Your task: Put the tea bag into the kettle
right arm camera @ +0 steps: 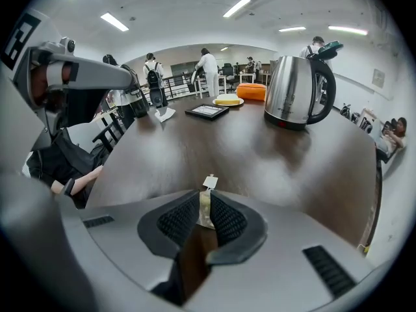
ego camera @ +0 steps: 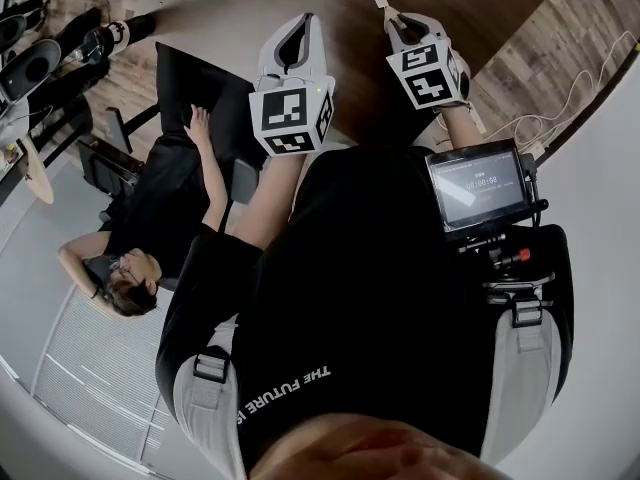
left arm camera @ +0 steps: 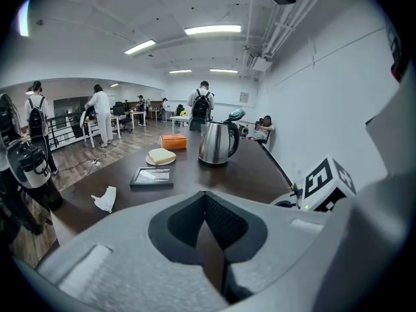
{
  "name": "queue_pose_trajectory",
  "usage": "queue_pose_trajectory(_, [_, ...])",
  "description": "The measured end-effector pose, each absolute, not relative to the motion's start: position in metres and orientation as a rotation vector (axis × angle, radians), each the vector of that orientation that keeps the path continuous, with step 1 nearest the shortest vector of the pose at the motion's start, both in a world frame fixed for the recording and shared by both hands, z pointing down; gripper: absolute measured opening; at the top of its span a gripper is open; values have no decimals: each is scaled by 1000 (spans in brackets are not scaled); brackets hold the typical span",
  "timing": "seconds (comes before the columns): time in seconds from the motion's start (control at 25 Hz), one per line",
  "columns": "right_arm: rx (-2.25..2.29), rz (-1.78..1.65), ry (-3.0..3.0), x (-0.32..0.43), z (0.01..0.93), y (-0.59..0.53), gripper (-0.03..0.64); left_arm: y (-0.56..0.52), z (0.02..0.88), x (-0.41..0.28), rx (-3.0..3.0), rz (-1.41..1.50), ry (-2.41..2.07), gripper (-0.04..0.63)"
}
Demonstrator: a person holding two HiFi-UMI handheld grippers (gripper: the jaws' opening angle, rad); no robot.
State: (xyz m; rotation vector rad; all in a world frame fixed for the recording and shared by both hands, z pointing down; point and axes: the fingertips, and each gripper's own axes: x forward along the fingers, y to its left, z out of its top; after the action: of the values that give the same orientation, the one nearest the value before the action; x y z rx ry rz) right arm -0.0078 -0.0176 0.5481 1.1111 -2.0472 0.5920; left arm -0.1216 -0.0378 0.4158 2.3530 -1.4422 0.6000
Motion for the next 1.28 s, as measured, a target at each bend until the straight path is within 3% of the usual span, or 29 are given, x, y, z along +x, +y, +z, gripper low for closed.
queue_pose_trajectory(0.32, [1093, 602, -2034, -4, 556, -13, 15, -32, 419, -121, 2348, 604, -1456, 3])
queue_pose_trajectory(1.28, [1149, 525, -2110, 19, 524, -62, 8, -47, 410, -118, 2389, 515, -1504, 3])
